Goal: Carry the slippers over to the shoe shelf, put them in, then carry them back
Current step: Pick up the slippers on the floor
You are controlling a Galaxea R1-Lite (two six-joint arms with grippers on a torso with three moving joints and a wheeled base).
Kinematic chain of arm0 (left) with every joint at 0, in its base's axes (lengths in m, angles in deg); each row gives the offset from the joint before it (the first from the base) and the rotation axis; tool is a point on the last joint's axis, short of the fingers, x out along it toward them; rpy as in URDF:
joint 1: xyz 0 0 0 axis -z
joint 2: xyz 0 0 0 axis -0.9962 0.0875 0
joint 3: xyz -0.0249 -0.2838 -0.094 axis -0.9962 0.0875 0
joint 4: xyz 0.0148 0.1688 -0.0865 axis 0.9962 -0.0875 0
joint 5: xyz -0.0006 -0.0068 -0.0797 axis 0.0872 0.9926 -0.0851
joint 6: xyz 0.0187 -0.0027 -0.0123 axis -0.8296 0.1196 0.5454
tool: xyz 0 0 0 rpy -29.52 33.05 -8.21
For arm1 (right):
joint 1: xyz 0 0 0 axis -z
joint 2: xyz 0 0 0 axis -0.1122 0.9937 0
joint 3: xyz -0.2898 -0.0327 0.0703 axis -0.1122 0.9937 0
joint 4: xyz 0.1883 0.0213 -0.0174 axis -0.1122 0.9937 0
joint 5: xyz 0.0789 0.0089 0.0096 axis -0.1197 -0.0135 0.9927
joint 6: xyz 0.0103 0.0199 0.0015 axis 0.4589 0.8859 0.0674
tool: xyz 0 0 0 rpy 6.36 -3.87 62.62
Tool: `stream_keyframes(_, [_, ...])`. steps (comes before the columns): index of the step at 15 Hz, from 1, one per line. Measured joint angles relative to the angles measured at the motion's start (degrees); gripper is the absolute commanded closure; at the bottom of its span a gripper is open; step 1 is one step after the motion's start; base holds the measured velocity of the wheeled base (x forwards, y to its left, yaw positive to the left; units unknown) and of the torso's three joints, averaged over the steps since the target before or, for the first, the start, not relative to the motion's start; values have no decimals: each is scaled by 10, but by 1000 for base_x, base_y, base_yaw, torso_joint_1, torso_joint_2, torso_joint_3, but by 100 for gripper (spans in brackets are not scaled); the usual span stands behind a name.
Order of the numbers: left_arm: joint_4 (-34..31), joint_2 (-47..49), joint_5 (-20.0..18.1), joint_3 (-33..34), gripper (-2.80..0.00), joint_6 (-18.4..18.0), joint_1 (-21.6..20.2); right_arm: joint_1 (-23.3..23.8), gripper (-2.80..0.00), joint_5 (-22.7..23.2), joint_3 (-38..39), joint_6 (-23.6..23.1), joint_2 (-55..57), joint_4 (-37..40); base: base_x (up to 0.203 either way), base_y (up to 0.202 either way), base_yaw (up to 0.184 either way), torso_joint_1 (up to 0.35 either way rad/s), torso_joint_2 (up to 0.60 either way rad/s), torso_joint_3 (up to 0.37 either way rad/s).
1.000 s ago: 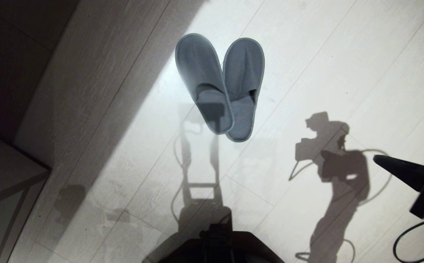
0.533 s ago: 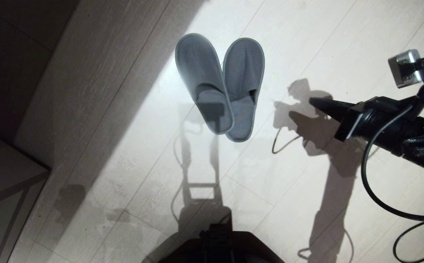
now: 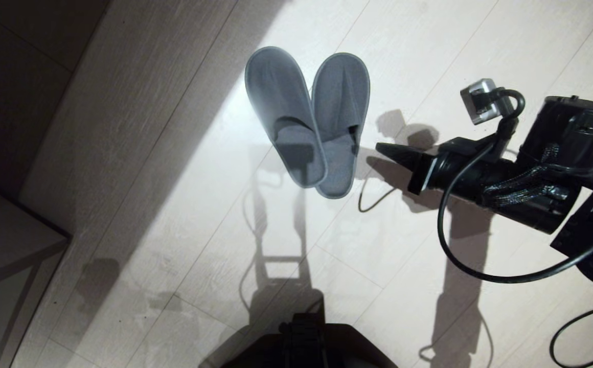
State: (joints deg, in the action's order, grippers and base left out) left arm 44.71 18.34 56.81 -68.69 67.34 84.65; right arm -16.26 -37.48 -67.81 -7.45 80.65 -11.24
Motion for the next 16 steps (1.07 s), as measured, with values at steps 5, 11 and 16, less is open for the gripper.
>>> stream_keyframes(5, [0, 0, 0, 0, 0, 0, 0, -19, -280, -15, -75, 0, 68, 6, 0, 0, 0, 0, 0, 0])
stream_keyframes(11, [0, 0, 0, 0, 0, 0, 0, -60, -280, -92, -124, -10, 109, 29, 0, 0, 0, 0, 0, 0])
stream_keyframes(16, [0, 0, 0, 0, 0, 0, 0, -112, -280, -248, -144, -16, 131, 42, 0, 0, 0, 0, 0, 0])
